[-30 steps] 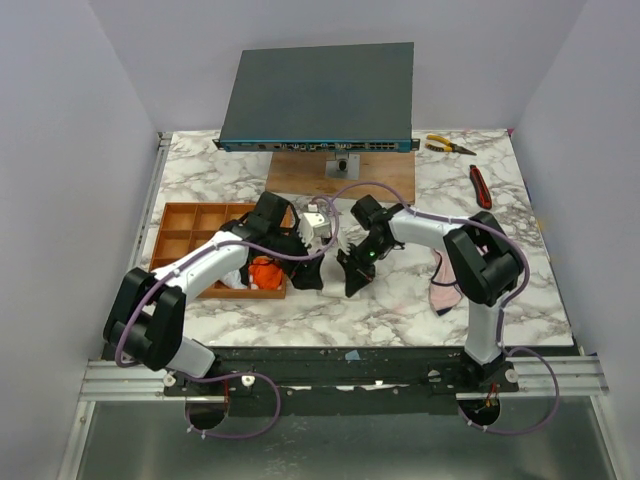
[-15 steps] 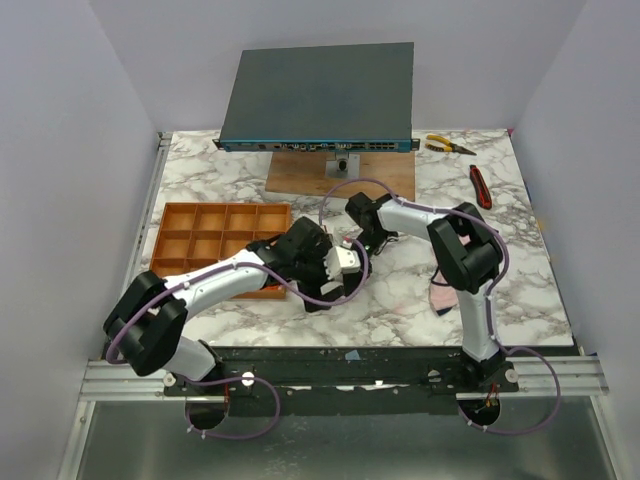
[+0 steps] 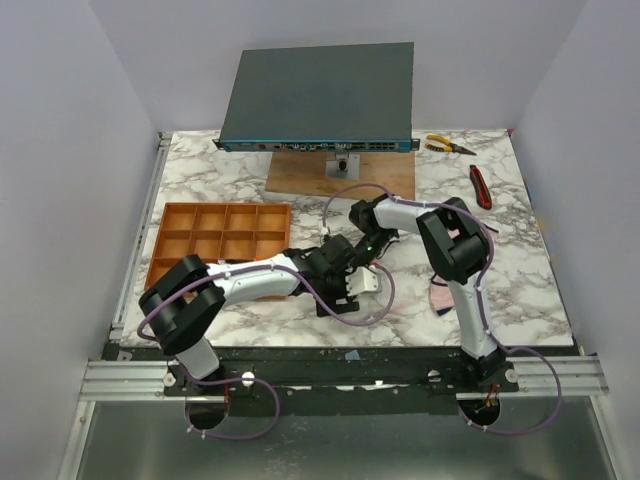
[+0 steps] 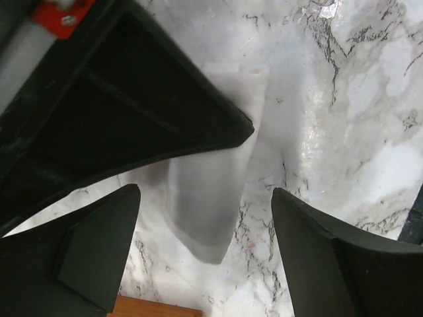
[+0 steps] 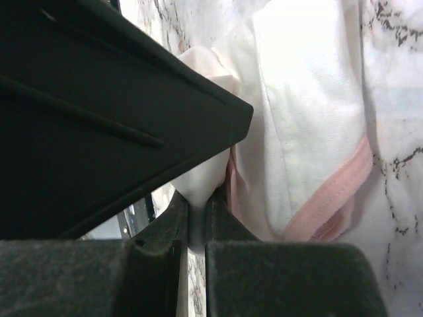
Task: Roll the underwear
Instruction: Roll the underwear to the center of the board.
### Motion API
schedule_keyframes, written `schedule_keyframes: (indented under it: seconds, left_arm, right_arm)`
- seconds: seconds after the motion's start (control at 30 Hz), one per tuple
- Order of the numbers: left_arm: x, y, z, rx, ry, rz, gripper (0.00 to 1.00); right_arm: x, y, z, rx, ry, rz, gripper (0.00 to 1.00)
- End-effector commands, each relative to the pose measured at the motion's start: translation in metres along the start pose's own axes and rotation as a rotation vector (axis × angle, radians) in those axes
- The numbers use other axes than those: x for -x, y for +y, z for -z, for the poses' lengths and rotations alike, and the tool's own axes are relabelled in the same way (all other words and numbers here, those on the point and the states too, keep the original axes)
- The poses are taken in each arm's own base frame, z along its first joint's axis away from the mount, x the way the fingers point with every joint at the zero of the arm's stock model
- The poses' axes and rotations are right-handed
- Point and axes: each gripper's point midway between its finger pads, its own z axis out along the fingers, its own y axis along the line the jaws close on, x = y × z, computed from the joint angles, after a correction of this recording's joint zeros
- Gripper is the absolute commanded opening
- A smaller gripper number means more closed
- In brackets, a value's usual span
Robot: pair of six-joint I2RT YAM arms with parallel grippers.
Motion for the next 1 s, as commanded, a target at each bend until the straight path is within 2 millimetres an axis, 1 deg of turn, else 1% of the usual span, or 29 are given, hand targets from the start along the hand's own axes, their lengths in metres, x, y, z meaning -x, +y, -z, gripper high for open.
schedule_keyframes:
  seconds: [0.0, 0.13, 0.27, 0.33, 0.37, 0.43, 0.5, 0.57, 0.67, 0.73, 0.83, 0.97]
  left_arm:
    - [0.0, 0.004, -0.01, 0.066, 0.073, -0.079, 0.83]
    - [0.006, 0.006, -0.015, 0.099, 0.085, -0.104, 0.81]
    - [0.017, 0.006, -0.014, 0.12, 0.038, -0.093, 0.78]
    - [0.017, 0.01, -0.014, 0.157, 0.037, -0.107, 0.78]
    - [0.018, 0.01, -0.014, 0.168, 0.035, -0.119, 0.78]
    - [0.02, 0.011, -0.014, 0.192, 0.028, -0.143, 0.84]
    - [0.021, 0.01, -0.014, 0.197, 0.022, -0.154, 0.88]
    - [0.022, 0.012, -0.013, 0.202, 0.023, -0.158, 0.9]
    - [0.025, 0.007, -0.01, 0.179, -0.002, -0.172, 0.93]
    - [0.027, 0.003, -0.008, 0.15, -0.024, -0.16, 0.94]
    - [0.032, -0.009, -0.009, 0.076, -0.059, -0.137, 0.94]
    - [0.036, -0.01, -0.01, 0.078, -0.083, -0.17, 0.94]
  right_arm:
    - [-0.038, -0.039, -0.003, -0.059, 0.103, -0.006, 0.01]
    - [-0.044, -0.043, 0.003, -0.082, 0.074, -0.031, 0.01]
    - [-0.052, -0.049, 0.007, -0.143, 0.064, -0.054, 0.01]
    - [-0.056, -0.051, 0.011, -0.17, 0.05, -0.071, 0.01]
    - [-0.057, -0.052, 0.014, -0.179, 0.041, -0.083, 0.01]
    - [-0.06, -0.054, 0.021, -0.206, 0.015, -0.105, 0.01]
    - [-0.063, -0.057, 0.028, -0.243, -0.004, -0.12, 0.01]
    - [-0.066, -0.058, 0.032, -0.279, -0.01, -0.128, 0.01]
    - [-0.068, -0.059, 0.035, -0.318, -0.023, -0.136, 0.01]
    - [-0.068, -0.06, 0.037, -0.338, -0.031, -0.141, 0.01]
    - [-0.064, -0.062, 0.04, -0.349, -0.032, -0.136, 0.01]
    - [-0.061, -0.063, 0.042, -0.326, -0.009, -0.131, 0.01]
